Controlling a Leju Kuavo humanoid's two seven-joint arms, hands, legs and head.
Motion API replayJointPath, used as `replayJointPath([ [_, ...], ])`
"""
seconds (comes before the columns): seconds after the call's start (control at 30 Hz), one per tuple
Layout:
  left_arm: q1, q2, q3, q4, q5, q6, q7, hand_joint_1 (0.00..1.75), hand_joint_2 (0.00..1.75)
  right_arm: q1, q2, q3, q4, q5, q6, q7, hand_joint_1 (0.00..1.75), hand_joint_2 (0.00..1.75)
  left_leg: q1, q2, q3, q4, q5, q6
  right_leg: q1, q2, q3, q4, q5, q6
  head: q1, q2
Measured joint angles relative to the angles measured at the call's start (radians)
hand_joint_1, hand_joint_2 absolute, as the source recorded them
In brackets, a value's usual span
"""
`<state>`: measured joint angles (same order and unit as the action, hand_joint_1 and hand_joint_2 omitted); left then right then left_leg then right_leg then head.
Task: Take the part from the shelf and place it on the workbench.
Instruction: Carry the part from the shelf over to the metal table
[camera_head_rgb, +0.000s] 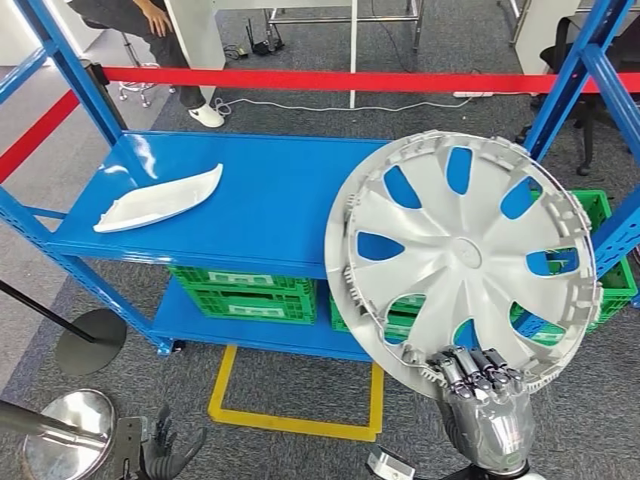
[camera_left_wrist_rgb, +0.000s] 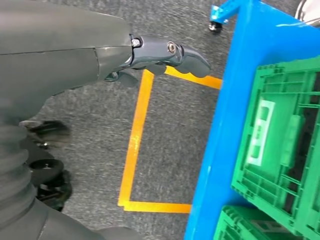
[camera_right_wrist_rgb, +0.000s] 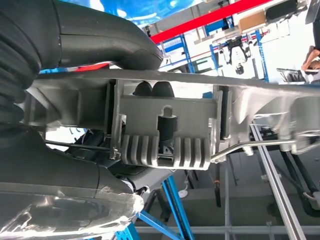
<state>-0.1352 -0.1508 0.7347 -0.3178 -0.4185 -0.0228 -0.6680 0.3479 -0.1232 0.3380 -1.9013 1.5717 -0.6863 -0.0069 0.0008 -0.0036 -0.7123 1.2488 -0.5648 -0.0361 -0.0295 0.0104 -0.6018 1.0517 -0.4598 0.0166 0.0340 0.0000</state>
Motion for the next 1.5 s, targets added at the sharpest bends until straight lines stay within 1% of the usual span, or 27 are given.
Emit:
replayJointPath([
  [0.03,0.000,0.000,0.000,0.000,0.000,0.000,0.000,0.00,1.75,0.001,0.000,0.000,0.000,0.000,0.000,0.000,1.75,1.75,0.000,0.000,0.000,0.034,-0.010,0.001,0.001,0.000,-0.012,0.000,0.009,0.000,0.000,0.000],
  [0.07,0.000,0.000,0.000,0.000,0.000,0.000,0.000,0.00,1.75,0.001,0.000,0.000,0.000,0.000,0.000,0.001,1.75,1.75,0.000,0.000,0.017,0.031,0.001,0.004,0.001,0.000,-0.024,0.000,0.018,0.001,0.000,0.000],
  [0.13,-0.002,0.000,0.000,0.000,0.000,0.000,0.000,0.00,1.75,0.001,0.000,0.000,0.000,0.000,0.000,0.002,1.75,1.75,-0.001,0.000,0.102,-0.071,0.048,0.014,0.002,0.001,-0.044,0.000,0.036,0.005,0.000,0.000],
  [0.2,-0.007,0.000,0.000,0.000,0.000,0.000,0.000,0.00,1.75,0.000,0.000,0.000,0.000,0.000,0.000,0.002,1.75,1.75,-0.004,-0.002,0.195,-0.207,0.062,0.021,0.003,0.002,-0.056,0.000,0.052,0.015,0.001,0.000],
  [0.27,-0.010,-0.001,0.000,0.000,0.000,0.000,0.000,0.00,1.75,0.000,0.000,0.000,0.000,0.000,0.000,0.001,1.75,1.75,-0.008,-0.003,0.225,-0.266,0.057,0.024,0.003,0.001,-0.060,-0.008,0.071,0.030,0.000,0.000],
  [0.33,-0.008,-0.002,0.000,0.000,0.000,0.000,0.000,0.00,1.75,0.001,0.000,0.001,0.000,0.000,0.000,0.001,1.75,1.75,-0.009,-0.001,0.213,-0.274,0.074,0.033,0.000,0.000,-0.063,-0.018,0.083,0.043,-0.002,0.000],
  [0.37,-0.007,-0.002,0.000,0.000,0.000,0.000,0.000,0.00,1.75,0.002,0.000,0.001,0.000,0.000,0.000,0.001,1.75,1.75,-0.008,0.000,0.206,-0.277,0.085,0.040,0.000,-0.001,-0.069,-0.011,0.068,0.047,-0.001,0.000],
  [0.43,-0.007,-0.002,0.000,0.000,0.001,0.000,0.000,0.00,1.75,0.002,-0.001,0.001,0.000,0.000,0.000,0.001,1.75,1.75,-0.007,0.003,0.187,-0.280,0.107,0.052,0.001,-0.003,-0.093,0.064,-0.016,0.051,0.001,0.000],
  [0.5,-0.006,-0.002,0.001,0.000,0.002,0.000,0.000,0.00,1.75,0.002,-0.001,0.003,0.000,0.000,0.000,0.001,1.75,1.75,-0.012,0.004,0.160,-0.279,0.128,0.059,0.005,-0.003,-0.119,0.194,-0.103,0.053,0.002,0.000],
  [0.53,-0.005,-0.003,0.001,0.000,0.002,0.000,0.000,0.00,1.75,0.001,-0.001,0.003,0.000,0.000,0.000,0.001,1.75,1.75,-0.015,0.004,0.146,-0.279,0.140,0.061,0.008,-0.003,-0.121,0.241,-0.116,0.052,0.001,0.000],
  [0.57,-0.005,-0.004,0.001,0.000,0.002,0.000,0.000,0.00,1.75,0.001,-0.001,0.004,0.000,0.000,0.000,0.001,1.75,1.75,-0.018,0.005,0.131,-0.278,0.151,0.062,0.011,-0.003,-0.107,0.256,-0.105,0.050,0.001,0.000],
  [0.6,-0.004,-0.004,0.001,0.000,0.002,0.000,0.000,0.00,1.75,0.001,-0.001,0.004,0.000,0.000,0.000,0.001,1.75,1.75,-0.020,0.005,0.118,-0.277,0.161,0.061,0.014,-0.004,-0.075,0.235,-0.080,0.046,0.001,0.000],
  [0.67,-0.004,-0.004,0.001,0.000,0.002,0.000,0.000,0.00,1.75,0.000,-0.001,0.006,0.000,0.000,0.000,0.001,1.75,1.75,-0.025,0.004,0.096,-0.275,0.180,0.058,0.021,-0.004,0.033,0.102,-0.048,0.035,0.001,0.000],
  [0.73,-0.004,-0.004,0.001,0.000,0.002,0.000,0.000,0.00,1.75,-0.001,-0.001,0.007,0.000,0.000,0.000,0.000,1.75,1.75,-0.027,0.004,0.084,-0.271,0.197,0.052,0.027,-0.005,0.117,-0.025,-0.062,0.025,0.000,0.000],
  [0.77,-0.004,-0.004,0.001,0.000,0.002,0.000,0.000,0.00,1.75,-0.002,-0.001,0.007,0.000,0.000,0.000,0.000,1.75,1.75,-0.028,0.004,0.081,-0.270,0.204,0.048,0.030,-0.005,0.129,-0.052,-0.072,0.022,0.001,0.000],
  [0.83,-0.003,-0.004,0.001,0.000,0.002,0.000,0.000,0.00,1.75,-0.002,-0.001,0.007,0.000,0.000,0.000,0.000,1.75,1.75,-0.026,0.003,0.076,-0.269,0.212,0.039,0.029,-0.006,0.116,-0.058,-0.063,0.009,0.002,0.000],
  [0.87,-0.002,-0.003,0.001,0.000,0.002,0.000,0.000,0.00,1.75,-0.002,-0.001,0.007,0.000,0.000,0.000,0.000,1.75,1.75,-0.025,0.002,0.071,-0.260,0.197,0.031,0.027,-0.007,0.109,-0.058,-0.054,0.001,0.001,0.000],
  [0.93,-0.001,-0.002,0.001,0.000,0.002,0.001,0.000,0.00,1.75,-0.003,-0.001,0.007,0.000,0.000,0.000,0.001,1.75,1.75,-0.019,0.001,0.045,-0.189,0.118,0.014,0.021,-0.010,0.094,-0.060,-0.033,-0.011,-0.004,0.000],
  [1.0,-0.001,-0.002,0.001,0.000,0.002,0.001,0.000,0.00,1.75,-0.002,-0.001,0.007,0.000,0.000,0.000,0.001,1.75,1.75,-0.009,0.001,0.009,-0.057,0.027,0.000,0.017,-0.010,0.072,-0.058,-0.011,-0.012,-0.006,0.000],
  [1.03,-0.001,-0.002,0.001,0.000,0.002,0.001,0.000,0.00,1.75,-0.002,-0.001,0.007,0.000,0.000,0.000,0.001,1.75,1.75,-0.004,0.001,0.001,-0.006,0.008,-0.006,0.016,-0.010,0.058,-0.057,-0.001,-0.010,-0.006,0.000],
  [1.07,-0.001,-0.002,0.001,0.000,0.002,0.001,0.000,0.00,1.75,-0.001,-0.001,0.007,0.000,0.000,0.000,0.001,1.75,1.75,0.001,0.002,0.007,0.016,0.011,-0.010,0.013,-0.010,0.045,-0.056,0.008,-0.007,-0.006,0.000],
  [1.13,-0.001,-0.001,0.001,0.000,0.002,0.001,0.000,0.00,1.75,-0.001,-0.001,0.007,0.000,0.000,0.000,0.001,1.75,1.75,0.009,0.002,0.072,-0.051,0.057,-0.017,0.007,-0.010,0.023,-0.055,0.024,0.003,-0.006,0.000],
  [1.2,-0.003,-0.003,0.001,0.000,0.002,0.000,0.000,0.00,1.75,-0.002,-0.001,0.006,0.000,0.000,0.000,0.001,1.75,1.75,0.014,0.000,0.174,-0.198,0.087,-0.021,0.004,-0.009,0.006,-0.053,0.037,0.016,-0.008,0.000],
  [1.27,-0.006,-0.004,0.001,0.000,0.001,0.000,0.000,0.00,1.75,-0.002,-0.001,0.006,0.000,0.000,0.000,0.001,1.75,1.75,0.013,-0.004,0.225,-0.287,0.085,-0.012,0.004,-0.008,-0.005,-0.053,0.052,0.032,-0.010,0.000],
  [1.37,-0.004,-0.004,0.001,0.000,0.001,0.000,0.000,0.00,1.75,-0.001,-0.001,0.007,0.000,0.000,0.000,0.001,1.75,1.75,0.010,-0.005,0.214,-0.298,0.091,0.016,-0.001,-0.009,-0.017,-0.051,0.058,0.052,-0.010,0.000],
  [1.43,-0.004,-0.003,0.001,0.000,0.002,0.001,0.000,0.00,1.75,-0.001,-0.002,0.008,0.000,0.000,0.000,0.001,1.75,1.75,0.009,-0.003,0.203,-0.300,0.103,0.036,-0.001,-0.010,-0.050,0.020,0.002,0.056,-0.005,0.000],
  [1.5,-0.003,-0.004,0.001,0.001,-0.002,0.000,0.003,0.00,1.75,-0.001,-0.002,0.010,0.000,0.000,0.000,-0.004,1.75,1.75,0.002,0.002,0.190,-0.298,0.113,0.049,0.003,-0.010,-0.100,0.161,-0.079,0.056,-0.002,0.000],
])
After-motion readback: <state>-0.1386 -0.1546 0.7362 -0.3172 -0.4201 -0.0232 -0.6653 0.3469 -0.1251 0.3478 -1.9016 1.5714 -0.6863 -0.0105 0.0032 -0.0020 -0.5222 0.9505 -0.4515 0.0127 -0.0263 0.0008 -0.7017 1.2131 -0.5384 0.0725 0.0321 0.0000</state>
